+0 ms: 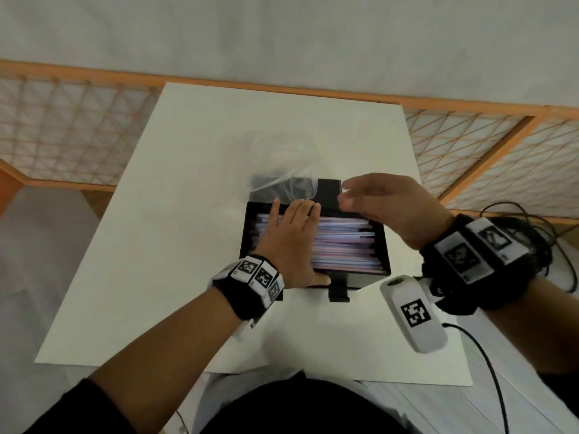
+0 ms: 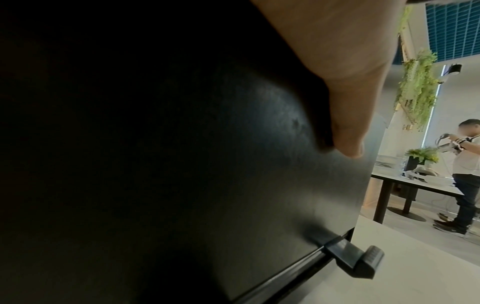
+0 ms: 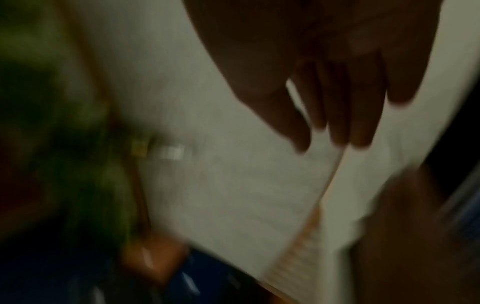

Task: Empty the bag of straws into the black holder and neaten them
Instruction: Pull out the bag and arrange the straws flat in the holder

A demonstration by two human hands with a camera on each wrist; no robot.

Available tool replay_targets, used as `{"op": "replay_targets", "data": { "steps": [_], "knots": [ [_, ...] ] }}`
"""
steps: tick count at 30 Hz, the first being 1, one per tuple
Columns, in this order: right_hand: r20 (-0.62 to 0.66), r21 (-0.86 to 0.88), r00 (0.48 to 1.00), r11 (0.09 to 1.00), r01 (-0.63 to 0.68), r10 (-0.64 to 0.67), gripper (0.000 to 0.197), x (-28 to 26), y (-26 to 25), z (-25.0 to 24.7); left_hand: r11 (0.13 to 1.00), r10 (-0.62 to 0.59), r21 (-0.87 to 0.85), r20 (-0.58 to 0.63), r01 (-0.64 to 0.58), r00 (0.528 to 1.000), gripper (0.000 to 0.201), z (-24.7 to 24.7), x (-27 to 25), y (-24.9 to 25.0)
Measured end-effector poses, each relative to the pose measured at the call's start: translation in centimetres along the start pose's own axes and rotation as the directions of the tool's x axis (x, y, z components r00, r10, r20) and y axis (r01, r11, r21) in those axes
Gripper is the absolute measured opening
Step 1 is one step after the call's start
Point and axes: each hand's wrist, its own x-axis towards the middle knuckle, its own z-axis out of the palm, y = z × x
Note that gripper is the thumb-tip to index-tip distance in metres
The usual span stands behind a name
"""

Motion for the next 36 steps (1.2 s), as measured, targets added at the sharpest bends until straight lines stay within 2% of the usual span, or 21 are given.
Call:
{"op": "replay_targets", "data": {
  "steps": [1, 2, 3, 4, 6, 8, 12, 15, 19, 21, 23, 26, 29, 31, 33, 36],
  "knots": [
    [0.033, -0.37, 0.997, 0.926, 0.08, -0.073, 0.035, 0.2, 0.6, -0.3, 1.0, 0.0, 0.008, 0.001, 0.0, 1.0, 0.125, 0.0, 0.0, 0.0],
    [0.117, -0.661, 0.988, 0.735, 0.153, -0.1, 0.04, 0.5, 1.3, -0.5, 1.0, -0.001, 0.014, -0.004, 0.001, 1.0, 0.125, 0.0, -0.1, 0.0],
    [0.205, -0.817, 0.975, 0.535, 0.216, -0.081, 0.047, 0.8, 2.0, -0.6, 1.0, -0.001, 0.018, -0.015, 0.001, 1.0, 0.125, 0.0, -0.1, 0.0],
    [0.272, -0.879, 0.962, 0.4, 0.262, -0.032, 0.056, 1.0, 2.7, -0.6, 1.0, 0.002, 0.02, -0.027, -0.001, 1.0, 0.125, -0.1, -0.1, 0.0],
    [0.344, -0.903, 0.937, 0.297, 0.31, 0.069, 0.075, 1.4, 4.1, -0.3, 1.0, 0.009, 0.024, -0.045, -0.008, 0.999, 0.125, -0.1, -0.1, 0.1],
    [0.357, -0.906, 0.928, 0.281, 0.315, 0.11, 0.087, 2.1, 5.1, 0.2, 1.0, 0.008, 0.023, -0.054, -0.007, 0.999, 0.125, -0.1, -0.2, 0.1],
    [0.305, -0.944, 0.945, 0.164, 0.285, 0.115, 0.086, 3.7, 6.9, 1.6, 1.0, -0.002, 0.011, -0.07, 0.002, 0.998, 0.126, -0.1, -0.3, 0.1],
    [0.244, -0.953, 0.969, 0.194, 0.233, 0.032, 0.077, 4.3, 8.2, 2.3, 1.0, -0.001, 0.015, -0.078, 0.002, 0.997, 0.125, 0.0, -0.3, 0.1],
    [0.152, -0.933, 0.965, 0.29, 0.211, -0.213, 0.072, 3.5, 8.7, 2.1, 1.0, 0.001, 0.01, -0.089, 0.0, 0.996, 0.124, 0.1, -0.2, 0.0],
    [0.151, -0.889, 0.963, 0.395, 0.231, -0.222, 0.072, 2.8, 8.6, 1.7, 1.0, 0.003, 0.015, -0.084, -0.002, 0.996, 0.124, 0.1, -0.1, 0.1],
    [0.201, -0.839, 0.965, 0.479, 0.258, -0.167, 0.068, 2.6, 7.8, 1.0, 1.0, 0.001, 0.021, -0.079, 0.0, 0.997, 0.126, 0.1, -0.1, 0.1],
    [0.256, -0.791, 0.958, 0.542, 0.284, -0.129, 0.072, 2.6, 6.7, 0.5, 1.0, -0.001, 0.021, -0.082, 0.002, 0.997, 0.126, 0.1, -0.1, 0.0],
    [0.276, -0.864, 0.961, 0.44, 0.245, 0.006, 0.084, 3.2, 7.0, 1.6, 1.0, 0.0, 0.013, -0.087, 0.001, 0.996, 0.126, 0.2, -0.1, 0.0],
    [0.242, -0.913, 0.968, 0.353, 0.203, 0.07, 0.082, 3.9, 7.8, 2.5, 1.0, 0.002, 0.021, -0.081, 0.0, 0.997, 0.127, 0.2, -0.1, 0.0],
    [0.204, -0.934, 0.979, 0.304, 0.189, 0.018, 0.076, 4.4, 8.2, 3.0, 1.0, -0.002, 0.031, -0.078, 0.005, 0.997, 0.126, 0.2, -0.1, 0.1],
    [0.162, -0.939, 0.973, 0.279, 0.203, -0.162, 0.072, 4.3, 8.6, 3.1, 0.999, -0.006, 0.041, -0.086, 0.01, 0.996, 0.125, 0.2, -0.1, 0.0]
  ]
}}
